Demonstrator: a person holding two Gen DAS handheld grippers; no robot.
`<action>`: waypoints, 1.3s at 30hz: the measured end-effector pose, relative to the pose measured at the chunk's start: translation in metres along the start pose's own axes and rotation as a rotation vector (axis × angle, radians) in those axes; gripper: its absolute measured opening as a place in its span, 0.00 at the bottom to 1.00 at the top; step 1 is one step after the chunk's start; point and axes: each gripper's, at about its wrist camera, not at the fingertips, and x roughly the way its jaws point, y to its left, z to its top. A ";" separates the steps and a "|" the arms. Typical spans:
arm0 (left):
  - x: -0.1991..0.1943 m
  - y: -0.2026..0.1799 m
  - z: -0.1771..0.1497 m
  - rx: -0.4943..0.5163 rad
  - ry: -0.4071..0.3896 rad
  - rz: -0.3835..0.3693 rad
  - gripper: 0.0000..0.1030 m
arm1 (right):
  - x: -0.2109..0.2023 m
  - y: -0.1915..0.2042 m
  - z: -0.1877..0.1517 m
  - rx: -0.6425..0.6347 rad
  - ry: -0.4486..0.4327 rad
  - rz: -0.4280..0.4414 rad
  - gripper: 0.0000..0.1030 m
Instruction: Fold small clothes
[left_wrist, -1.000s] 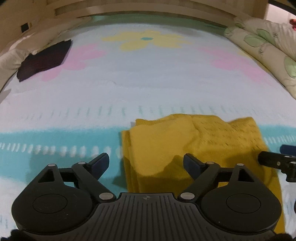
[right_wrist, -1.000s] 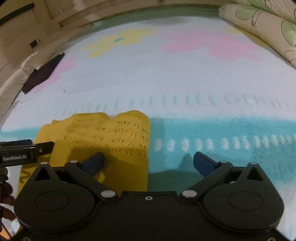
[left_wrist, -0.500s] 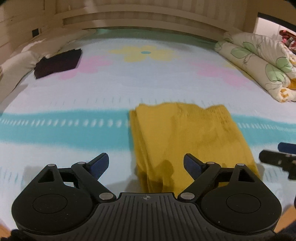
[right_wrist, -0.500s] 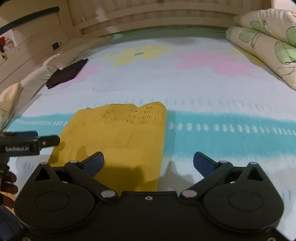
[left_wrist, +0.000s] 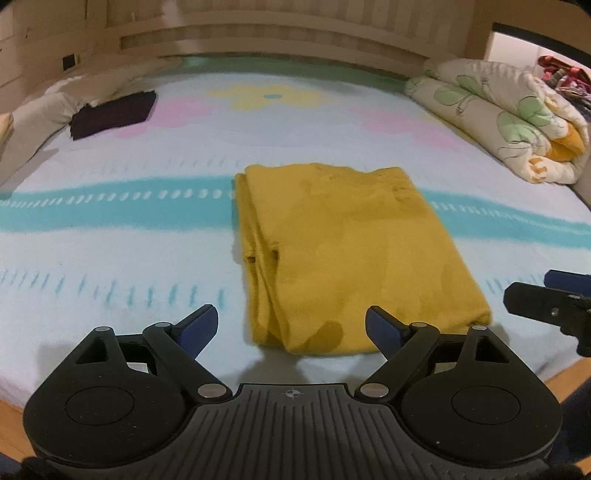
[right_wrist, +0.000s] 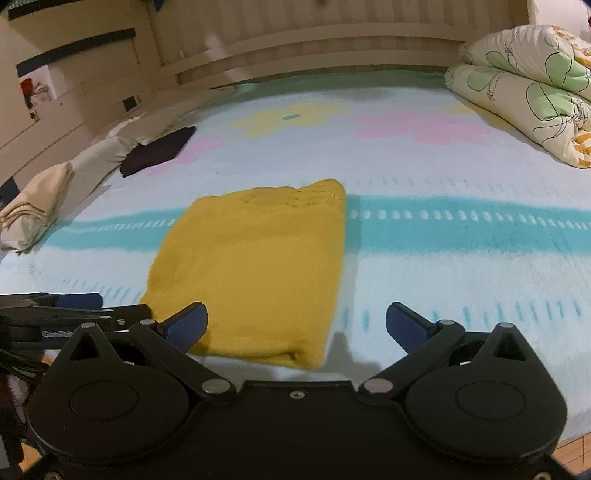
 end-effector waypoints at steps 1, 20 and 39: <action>-0.002 -0.001 -0.001 -0.001 0.000 0.006 0.84 | -0.003 0.001 -0.002 -0.006 -0.006 -0.002 0.99; -0.026 -0.019 -0.005 0.019 -0.116 0.155 0.83 | -0.016 0.022 -0.010 0.006 -0.077 -0.127 0.99; -0.023 -0.026 -0.017 0.014 -0.020 0.182 0.82 | -0.009 0.033 -0.013 -0.004 -0.037 -0.205 0.99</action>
